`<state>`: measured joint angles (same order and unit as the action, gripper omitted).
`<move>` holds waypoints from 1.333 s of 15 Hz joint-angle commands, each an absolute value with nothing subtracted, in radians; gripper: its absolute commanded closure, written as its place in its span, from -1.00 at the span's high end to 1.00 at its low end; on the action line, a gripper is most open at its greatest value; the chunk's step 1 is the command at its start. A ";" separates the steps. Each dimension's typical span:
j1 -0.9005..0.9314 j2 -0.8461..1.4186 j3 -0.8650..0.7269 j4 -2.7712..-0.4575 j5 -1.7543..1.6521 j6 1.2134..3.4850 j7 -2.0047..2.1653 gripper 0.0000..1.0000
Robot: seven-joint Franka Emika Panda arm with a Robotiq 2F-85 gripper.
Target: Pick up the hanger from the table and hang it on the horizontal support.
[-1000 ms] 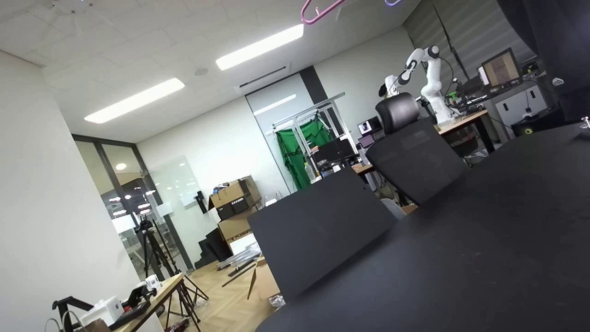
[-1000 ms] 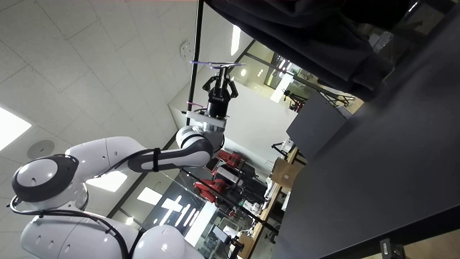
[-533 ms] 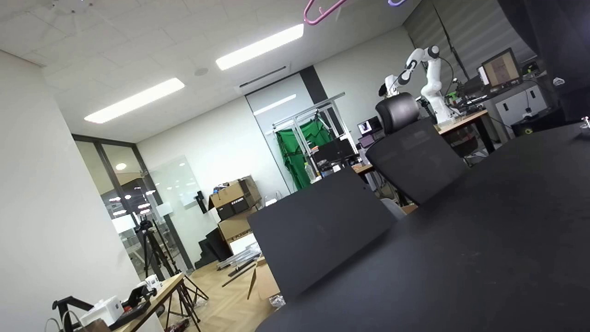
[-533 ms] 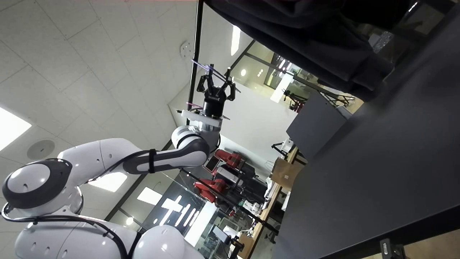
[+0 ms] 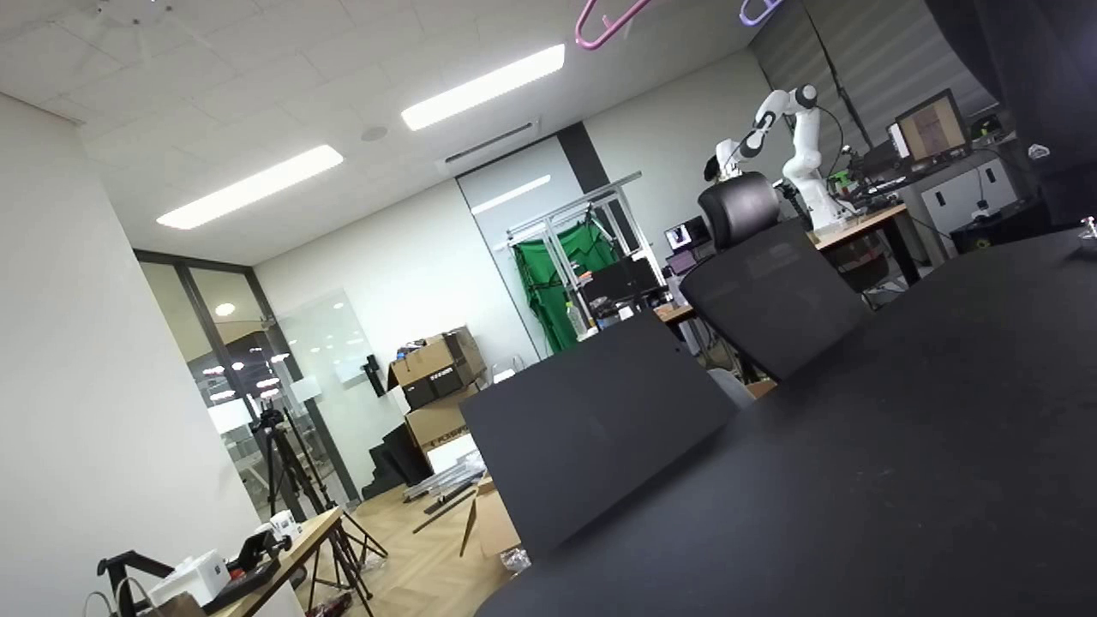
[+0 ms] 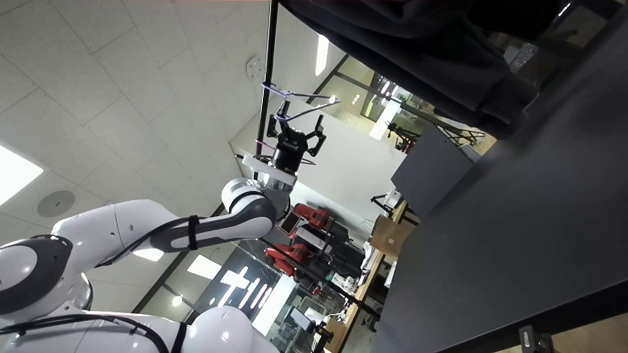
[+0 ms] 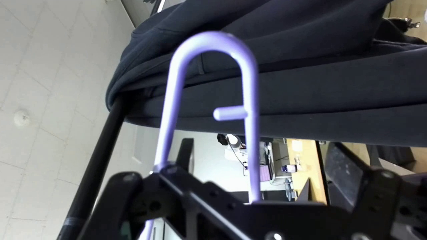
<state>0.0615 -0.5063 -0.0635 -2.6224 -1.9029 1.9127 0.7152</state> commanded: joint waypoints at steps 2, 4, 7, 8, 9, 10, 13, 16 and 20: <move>0.102 -0.563 -0.075 -2.655 -1.850 2.020 0.653 1.00; 0.118 -0.570 -0.071 -2.660 -1.839 2.069 0.644 1.00; 0.150 -0.579 -0.075 -2.666 -1.856 2.192 0.652 1.00; 0.157 -0.605 -0.083 -2.678 -1.872 2.254 0.644 1.00; 0.162 -0.621 -0.086 -2.686 -1.879 2.305 0.635 1.00; 0.160 -0.634 -0.080 -2.694 -1.862 2.323 0.607 1.00; 0.142 -0.662 -0.116 -2.725 -1.750 2.414 0.426 1.00; 0.103 -0.696 -0.165 -2.797 -1.590 2.459 0.245 1.00; 0.054 -0.689 -0.178 -2.793 -1.444 2.435 0.151 1.00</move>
<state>0.0864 -0.6698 -0.1763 -2.7928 -1.5156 2.4394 0.1895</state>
